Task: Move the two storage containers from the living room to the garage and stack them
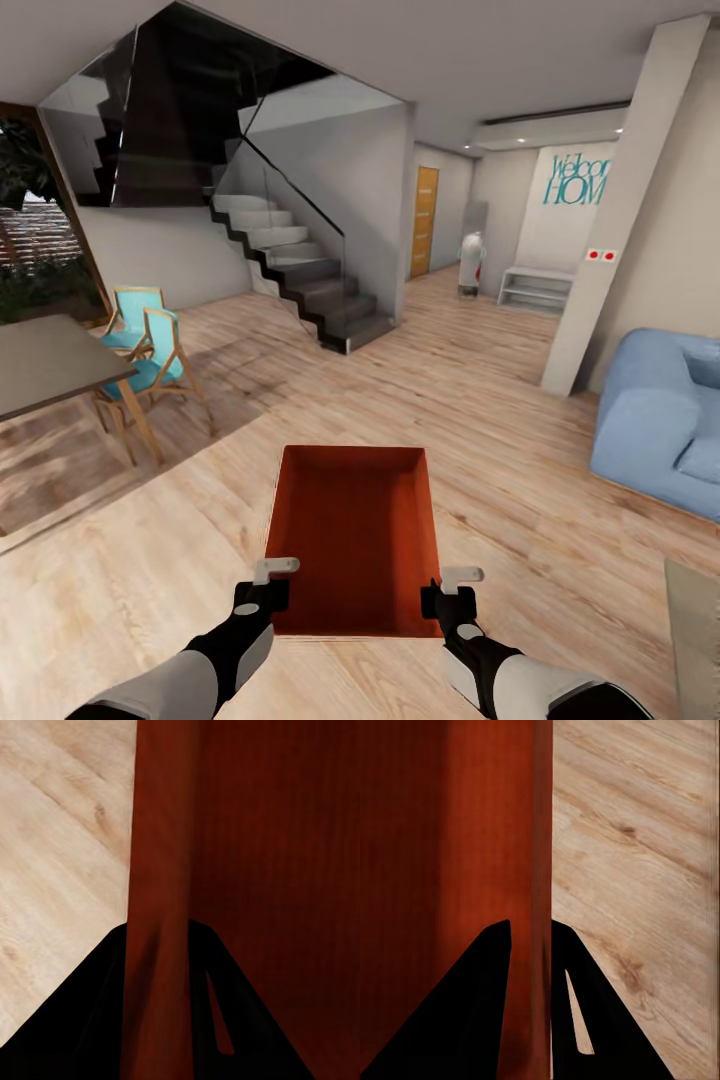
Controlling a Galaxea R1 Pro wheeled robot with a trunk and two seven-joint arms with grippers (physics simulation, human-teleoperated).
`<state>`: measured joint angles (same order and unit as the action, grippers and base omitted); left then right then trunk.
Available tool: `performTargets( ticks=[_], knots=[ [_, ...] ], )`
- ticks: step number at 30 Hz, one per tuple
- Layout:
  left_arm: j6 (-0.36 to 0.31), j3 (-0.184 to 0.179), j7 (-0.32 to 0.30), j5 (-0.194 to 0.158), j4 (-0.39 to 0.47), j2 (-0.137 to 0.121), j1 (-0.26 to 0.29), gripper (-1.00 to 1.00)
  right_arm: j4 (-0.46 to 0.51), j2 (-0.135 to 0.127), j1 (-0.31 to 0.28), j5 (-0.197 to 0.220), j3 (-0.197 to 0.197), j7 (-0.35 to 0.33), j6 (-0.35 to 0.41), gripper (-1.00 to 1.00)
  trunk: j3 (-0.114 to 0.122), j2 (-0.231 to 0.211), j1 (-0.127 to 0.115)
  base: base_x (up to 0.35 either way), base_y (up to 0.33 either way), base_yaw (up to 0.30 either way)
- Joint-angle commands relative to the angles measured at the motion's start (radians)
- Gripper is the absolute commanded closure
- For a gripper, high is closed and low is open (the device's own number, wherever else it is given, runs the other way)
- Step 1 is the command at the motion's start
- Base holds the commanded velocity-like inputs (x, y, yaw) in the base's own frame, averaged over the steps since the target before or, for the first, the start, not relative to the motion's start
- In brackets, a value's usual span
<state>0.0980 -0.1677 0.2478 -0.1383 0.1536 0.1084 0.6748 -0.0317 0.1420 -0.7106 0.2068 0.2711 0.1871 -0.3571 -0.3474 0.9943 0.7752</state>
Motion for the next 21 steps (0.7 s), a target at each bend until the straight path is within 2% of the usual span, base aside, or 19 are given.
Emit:
performTargets(
  ticks=[1, 21],
  knots=[
    [-0.001, 0.037, 0.007, -0.084, 0.002, -0.031, 0.001, 1.0, 0.001, -0.013, -0.001, -0.03, -0.046, -0.003, 0.001, 1.0, -0.001, 0.001, 0.001, 0.322, 0.004, -0.282],
    [-0.001, 0.038, 0.007, -0.084, -0.001, -0.032, 0.001, 1.0, 0.001, -0.013, -0.001, -0.03, -0.046, -0.003, 0.001, 1.0, -0.001, 0.001, 0.001, 0.323, 0.0, -0.285]
  ],
)
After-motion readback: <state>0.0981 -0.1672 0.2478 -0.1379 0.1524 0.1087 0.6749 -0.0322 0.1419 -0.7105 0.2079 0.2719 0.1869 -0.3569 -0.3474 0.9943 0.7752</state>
